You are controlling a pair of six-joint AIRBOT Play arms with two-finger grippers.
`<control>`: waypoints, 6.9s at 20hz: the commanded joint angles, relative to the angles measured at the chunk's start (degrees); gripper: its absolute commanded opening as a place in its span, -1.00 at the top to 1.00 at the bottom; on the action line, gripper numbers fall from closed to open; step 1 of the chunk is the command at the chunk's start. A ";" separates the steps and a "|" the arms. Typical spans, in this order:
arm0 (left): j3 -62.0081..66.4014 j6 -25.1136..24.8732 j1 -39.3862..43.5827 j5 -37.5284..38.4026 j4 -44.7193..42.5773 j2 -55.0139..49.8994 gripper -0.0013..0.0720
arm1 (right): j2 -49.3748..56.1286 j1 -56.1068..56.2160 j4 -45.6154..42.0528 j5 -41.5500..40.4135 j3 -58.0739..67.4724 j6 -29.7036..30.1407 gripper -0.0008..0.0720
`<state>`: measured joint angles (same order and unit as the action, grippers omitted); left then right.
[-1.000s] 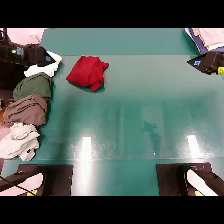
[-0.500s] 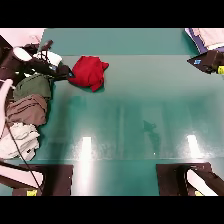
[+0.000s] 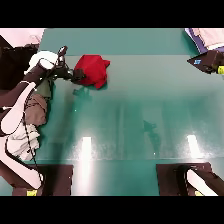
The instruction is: Fold the shirts.
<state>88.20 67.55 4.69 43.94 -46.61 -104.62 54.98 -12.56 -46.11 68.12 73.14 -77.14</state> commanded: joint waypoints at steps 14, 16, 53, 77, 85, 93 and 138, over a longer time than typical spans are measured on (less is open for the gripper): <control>27.78 -11.47 5.88 33.73 14.93 26.97 0.91 | -0.04 0.00 -0.66 -0.39 20.20 0.04 0.93; 27.61 -11.43 8.98 36.26 13.66 28.65 0.91 | -0.04 0.00 -0.61 0.66 22.12 0.04 0.93; -57.88 7.06 28.96 -2.12 14.51 39.67 0.89 | -0.31 0.02 -0.59 13.09 22.56 0.00 0.93; -31.95 10.40 7.34 27.10 -11.37 54.86 0.90 | 25.92 17.49 -0.11 -10.93 -29.14 11.23 -0.30; -26.95 10.56 7.34 27.04 -16.57 54.88 0.90 | 22.34 18.78 -2.05 -6.80 -18.80 11.45 0.94; 18.23 12.63 7.34 29.35 -33.53 54.90 0.90 | -1.73 5.01 -2.10 -6.25 12.17 6.67 0.94; -33.05 13.81 6.43 27.63 -30.08 37.00 -0.54 | 17.03 11.02 -16.61 6.08 7.23 2.58 -0.21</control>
<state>63.16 80.07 6.35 71.59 -72.66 -70.22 77.76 -1.54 -62.67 75.20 89.71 -74.56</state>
